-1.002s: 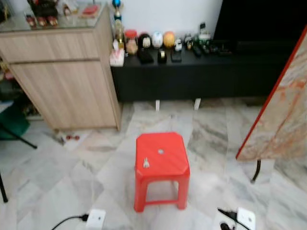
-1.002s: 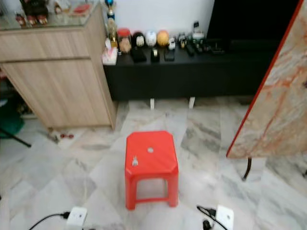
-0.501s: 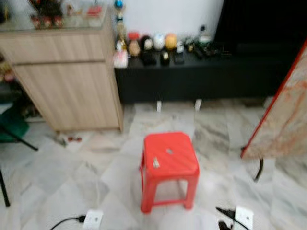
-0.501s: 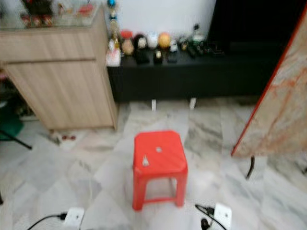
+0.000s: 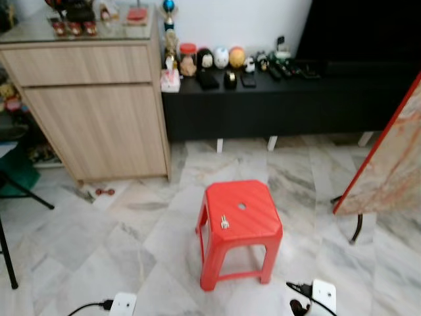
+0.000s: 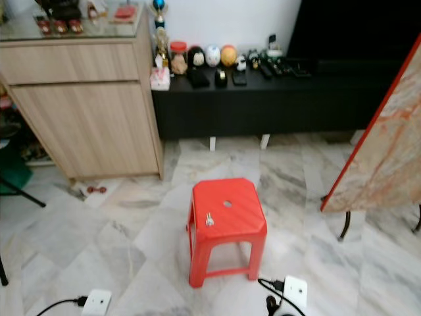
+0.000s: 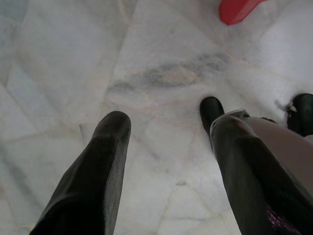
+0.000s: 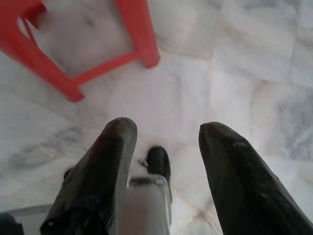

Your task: Hang keys on a hook

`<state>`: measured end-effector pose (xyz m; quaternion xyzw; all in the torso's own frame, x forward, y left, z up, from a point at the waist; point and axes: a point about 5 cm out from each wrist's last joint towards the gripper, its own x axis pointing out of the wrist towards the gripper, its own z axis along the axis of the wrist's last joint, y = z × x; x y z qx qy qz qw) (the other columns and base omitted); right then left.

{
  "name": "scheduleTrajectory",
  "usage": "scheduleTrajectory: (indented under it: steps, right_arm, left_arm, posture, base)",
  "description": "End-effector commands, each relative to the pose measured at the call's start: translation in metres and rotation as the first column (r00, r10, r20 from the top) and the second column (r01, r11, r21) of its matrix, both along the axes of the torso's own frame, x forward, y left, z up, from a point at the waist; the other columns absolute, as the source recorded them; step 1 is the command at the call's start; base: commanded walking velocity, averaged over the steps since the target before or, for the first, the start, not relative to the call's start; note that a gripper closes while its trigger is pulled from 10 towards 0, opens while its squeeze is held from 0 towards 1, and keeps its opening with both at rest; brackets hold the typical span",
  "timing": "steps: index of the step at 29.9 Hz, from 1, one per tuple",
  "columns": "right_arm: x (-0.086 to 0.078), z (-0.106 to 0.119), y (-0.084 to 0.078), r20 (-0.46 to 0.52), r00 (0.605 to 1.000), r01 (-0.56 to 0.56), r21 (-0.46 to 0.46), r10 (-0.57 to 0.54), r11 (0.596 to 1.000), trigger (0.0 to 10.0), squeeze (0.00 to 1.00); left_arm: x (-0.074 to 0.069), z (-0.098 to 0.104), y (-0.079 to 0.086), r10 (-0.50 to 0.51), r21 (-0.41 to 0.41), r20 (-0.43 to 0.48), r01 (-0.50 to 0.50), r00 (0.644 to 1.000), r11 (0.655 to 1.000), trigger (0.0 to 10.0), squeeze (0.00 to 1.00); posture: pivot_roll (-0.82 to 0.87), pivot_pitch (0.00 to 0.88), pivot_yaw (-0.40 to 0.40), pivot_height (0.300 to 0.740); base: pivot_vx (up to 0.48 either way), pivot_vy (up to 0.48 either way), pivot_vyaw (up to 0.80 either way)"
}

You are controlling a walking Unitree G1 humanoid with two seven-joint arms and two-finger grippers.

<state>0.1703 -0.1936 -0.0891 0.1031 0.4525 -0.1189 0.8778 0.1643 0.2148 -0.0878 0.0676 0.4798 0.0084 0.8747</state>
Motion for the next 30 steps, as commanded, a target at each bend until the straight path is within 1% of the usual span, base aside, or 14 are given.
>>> scheduleTrajectory:
  steps: [1,3,4,5,6,8,10,12,17,23,27,30]
  right_arm:
    - [0.0016,0.0007,-0.001,-0.006,1.0,-0.018,-0.016,0.018,1.0,10.0,0.0]
    - [0.002,0.0007,-0.0002,-0.006,1.0,-0.023,-0.017,0.023,1.0,10.0,0.0]
    - [0.0024,0.0011,-0.0006,-0.004,0.999,-0.033,-0.026,0.033,0.999,10.0,0.0]
    - [0.0038,0.0021,-0.0016,0.001,0.998,-0.07,-0.057,0.07,0.996,10.0,0.0]
    - [0.0038,0.0021,-0.0016,0.001,0.998,-0.07,-0.057,0.07,0.996,10.0,0.0]
    - [0.0048,0.0028,-0.0022,0.002,0.995,-0.1,-0.079,0.101,0.992,10.0,0.0]
    - [0.0044,0.0026,-0.0025,0.001,0.995,-0.097,-0.077,0.098,0.992,10.0,0.0]
    - [0.0016,0.0011,-0.0032,-0.013,0.998,-0.06,-0.051,0.06,0.997,10.0,0.0]
    - [0.0025,0.0017,-0.0033,-0.007,0.997,-0.078,-0.058,0.077,0.995,10.0,0.0]
    - [0.0005,0.0007,-0.0026,-0.011,0.995,-0.098,-0.053,0.097,0.994,10.0,0.0]
    - [-0.0039,-0.0014,-0.0003,-0.03,0.986,-0.168,-0.067,0.166,0.984,10.0,0.0]
    - [-0.0006,-0.0004,0.0023,-0.023,0.987,-0.159,-0.069,0.157,0.985,10.0,0.0]
  left_arm:
    - [0.0004,-0.0001,-0.0013,0.002,-0.003,0.0,-0.002,1.0,1.0,10.0,0.0]
    - [0.0011,0.0002,-0.0012,0.003,-0.01,0.003,-0.003,1.0,1.0,10.0,0.0]
    - [0.0016,0.0005,-0.0011,0.008,-0.014,0.009,-0.008,1.0,1.0,10.0,0.0]
    - [0.0019,0.0008,-0.0011,0.019,-0.025,0.016,-0.019,1.0,1.0,10.0,0.0]
    - [0.0019,0.0008,-0.0011,0.019,-0.025,0.016,-0.019,1.0,1.0,10.0,0.0]
    - [0.002,0.0009,-0.0011,0.013,-0.022,0.015,-0.013,1.0,1.0,10.0,0.0]
    - [0.002,0.0009,-0.0008,0.012,-0.017,0.014,-0.012,1.0,1.0,10.0,0.0]
    - [0.0011,0.0002,-0.0008,-0.003,-0.005,-0.005,0.003,1.0,1.0,10.0,0.0]
    - [0.0006,-0.0003,-0.002,0.0,-0.015,-0.006,0.0,1.0,1.0,10.0,0.0]
    - [0.0009,-0.0004,-0.0034,-0.002,-0.021,-0.006,0.002,1.0,1.0,10.0,0.0]
    - [0.0009,-0.0006,-0.0041,-0.005,-0.022,-0.008,0.005,1.0,1.0,10.0,0.0]
    - [0.0009,-0.0005,-0.0041,-0.002,-0.025,-0.007,0.001,1.0,1.0,10.0,0.0]
  posture:
    - [0.0,0.0,-0.021,0.74]
    - [0.0,0.0,-0.021,0.74]
    - [0.0,0.0,-0.021,0.74]
    - [0.0,0.0,-0.021,0.74]
    - [0.0,0.0,-0.021,0.74]
    - [0.01,0.0,-0.02,0.74]
    - [0.0,0.0,-0.02,0.74]
    - [0.01,0.0,-0.022,0.74]
    - [0.0,0.0,-0.017,0.74]
    - [0.0,0.0,-0.016,0.74]
    - [0.0,0.0,-0.019,0.74]
    - [0.0,0.0,-0.017,0.74]
  base:
    - [0.0,0.0,0.0]
    - [0.0,0.0,0.0]
    - [0.0,0.0,0.0]
    - [0.0,0.0,0.0]
    - [0.0,0.0,0.0]
    - [0.0,0.0,0.79]
    - [0.0,0.0,0.79]
    - [0.0,0.0,0.0]
    - [0.0,0.0,0.0]
    - [0.288,0.0,0.0]
    - [0.3,0.0,0.0]
    - [0.316,0.0,0.0]
